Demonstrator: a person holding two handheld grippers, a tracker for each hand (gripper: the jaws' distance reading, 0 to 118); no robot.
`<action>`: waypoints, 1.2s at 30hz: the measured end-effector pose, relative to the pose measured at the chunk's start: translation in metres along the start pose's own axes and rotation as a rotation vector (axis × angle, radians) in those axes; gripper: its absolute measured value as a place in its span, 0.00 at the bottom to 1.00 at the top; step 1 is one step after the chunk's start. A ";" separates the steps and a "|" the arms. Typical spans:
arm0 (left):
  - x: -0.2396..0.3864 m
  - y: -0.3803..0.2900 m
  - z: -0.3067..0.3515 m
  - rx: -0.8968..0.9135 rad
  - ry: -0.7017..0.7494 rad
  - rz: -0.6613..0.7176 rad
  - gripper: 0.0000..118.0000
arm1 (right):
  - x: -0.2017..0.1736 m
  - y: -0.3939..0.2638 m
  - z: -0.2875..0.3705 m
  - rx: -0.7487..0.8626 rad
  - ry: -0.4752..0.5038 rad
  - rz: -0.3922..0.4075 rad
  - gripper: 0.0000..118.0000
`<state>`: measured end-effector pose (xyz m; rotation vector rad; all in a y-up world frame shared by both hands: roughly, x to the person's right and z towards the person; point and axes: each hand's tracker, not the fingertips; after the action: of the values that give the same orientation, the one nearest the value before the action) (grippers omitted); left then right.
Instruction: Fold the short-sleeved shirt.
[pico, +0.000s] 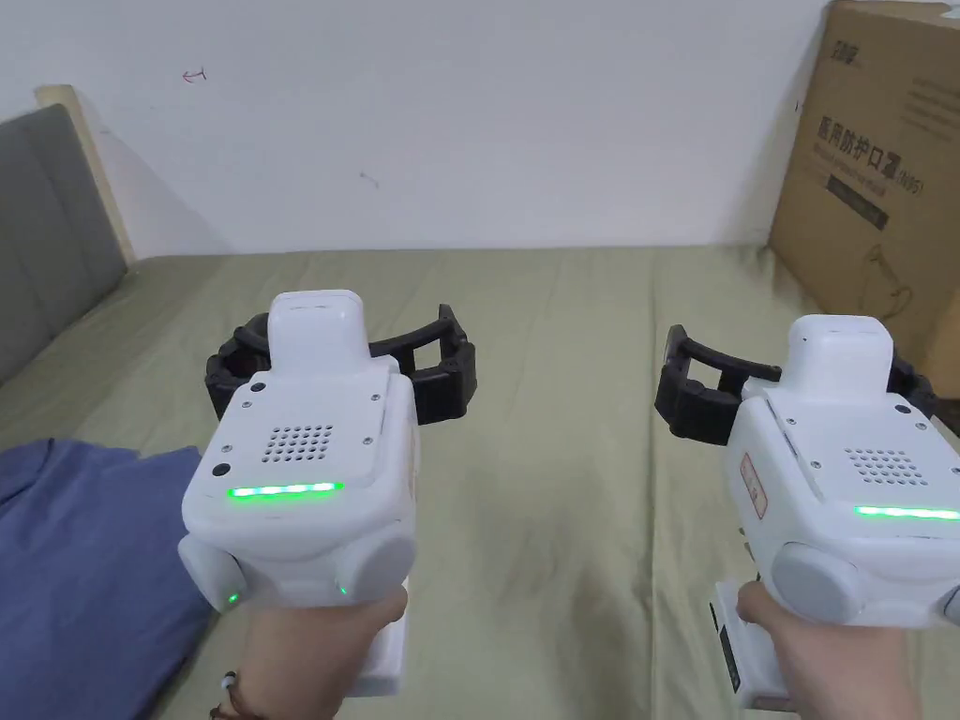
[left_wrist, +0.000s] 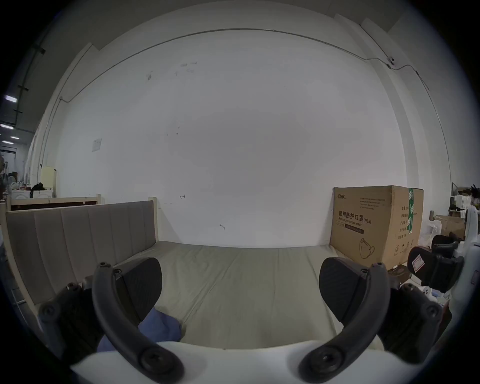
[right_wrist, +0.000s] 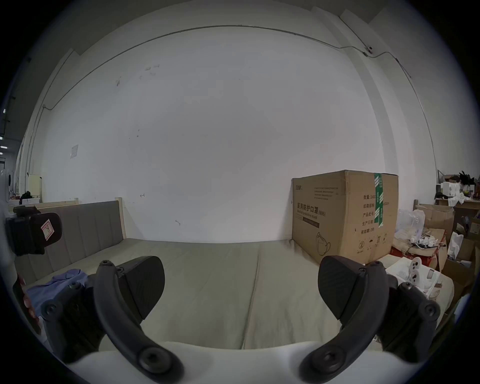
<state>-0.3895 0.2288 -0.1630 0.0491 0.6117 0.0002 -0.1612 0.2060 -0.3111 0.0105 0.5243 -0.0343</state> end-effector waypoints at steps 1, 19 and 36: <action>0.000 0.000 0.000 0.000 -0.002 0.001 1.00 | 0.000 0.000 0.000 0.002 -0.001 0.001 0.98; -0.004 -0.006 -0.003 -0.034 -0.001 -0.016 1.00 | -0.007 0.001 -0.003 -0.020 0.007 0.046 0.98; -0.002 0.002 0.000 -0.030 -0.032 -0.041 1.00 | -0.007 0.008 -0.005 -0.032 0.006 0.008 0.98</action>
<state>-0.3913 0.2309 -0.1613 0.0080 0.5808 -0.0307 -0.1690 0.2143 -0.3119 -0.0184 0.5311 -0.0180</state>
